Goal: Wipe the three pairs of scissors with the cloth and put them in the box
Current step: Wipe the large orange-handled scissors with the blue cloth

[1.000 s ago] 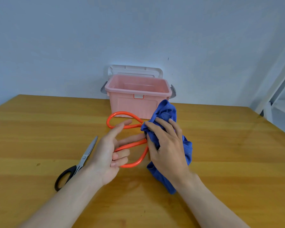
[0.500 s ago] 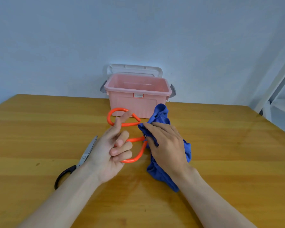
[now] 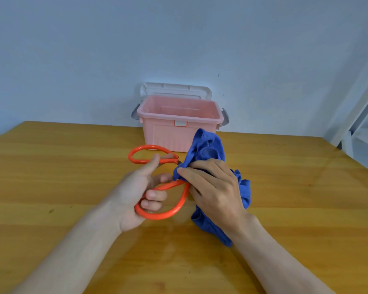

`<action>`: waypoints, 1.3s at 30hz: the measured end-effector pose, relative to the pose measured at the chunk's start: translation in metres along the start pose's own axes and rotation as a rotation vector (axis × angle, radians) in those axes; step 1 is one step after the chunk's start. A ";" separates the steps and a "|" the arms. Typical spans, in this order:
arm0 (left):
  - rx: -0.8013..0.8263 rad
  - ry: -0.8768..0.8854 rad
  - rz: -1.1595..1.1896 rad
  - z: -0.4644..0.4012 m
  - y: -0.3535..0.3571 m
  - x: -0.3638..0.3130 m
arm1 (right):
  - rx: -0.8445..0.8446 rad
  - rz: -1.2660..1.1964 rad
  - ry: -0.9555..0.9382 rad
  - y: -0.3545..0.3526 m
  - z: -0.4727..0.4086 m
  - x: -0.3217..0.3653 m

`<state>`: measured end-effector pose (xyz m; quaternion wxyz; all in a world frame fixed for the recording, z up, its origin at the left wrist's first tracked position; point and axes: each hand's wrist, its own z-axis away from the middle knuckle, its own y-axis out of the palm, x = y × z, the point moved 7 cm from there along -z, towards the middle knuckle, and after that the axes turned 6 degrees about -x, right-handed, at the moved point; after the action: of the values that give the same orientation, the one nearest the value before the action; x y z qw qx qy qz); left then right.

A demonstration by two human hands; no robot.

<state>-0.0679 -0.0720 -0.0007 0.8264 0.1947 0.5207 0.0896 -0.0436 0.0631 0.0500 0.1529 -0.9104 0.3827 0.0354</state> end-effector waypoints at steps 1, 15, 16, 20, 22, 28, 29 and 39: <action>-0.041 0.036 -0.004 -0.001 -0.003 -0.002 | 0.000 -0.004 -0.002 0.000 0.000 0.000; -0.241 0.514 0.065 -0.002 -0.004 -0.021 | 0.114 -0.120 0.015 0.007 -0.003 0.018; -0.260 0.538 0.067 -0.001 -0.004 -0.024 | 0.108 -0.121 0.025 0.005 -0.004 0.019; -0.338 0.652 0.084 0.005 -0.006 -0.033 | -0.031 -0.185 0.203 -0.016 -0.011 0.007; -0.390 0.703 0.087 0.008 -0.012 -0.037 | -0.126 -0.241 0.422 -0.028 -0.010 -0.009; -0.487 0.861 -0.142 0.014 -0.016 -0.043 | -0.181 -0.407 0.764 -0.031 0.001 -0.015; -0.484 0.880 -0.174 0.015 -0.013 -0.042 | -0.131 -0.417 0.764 -0.025 0.004 -0.011; -0.410 0.837 -0.157 0.012 -0.004 -0.035 | 0.231 -0.341 0.809 0.011 0.022 -0.003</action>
<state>-0.0726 -0.0906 0.0318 0.5710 -0.0654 0.7939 0.1985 -0.0523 0.0647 0.0265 0.0954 -0.8780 0.2577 -0.3919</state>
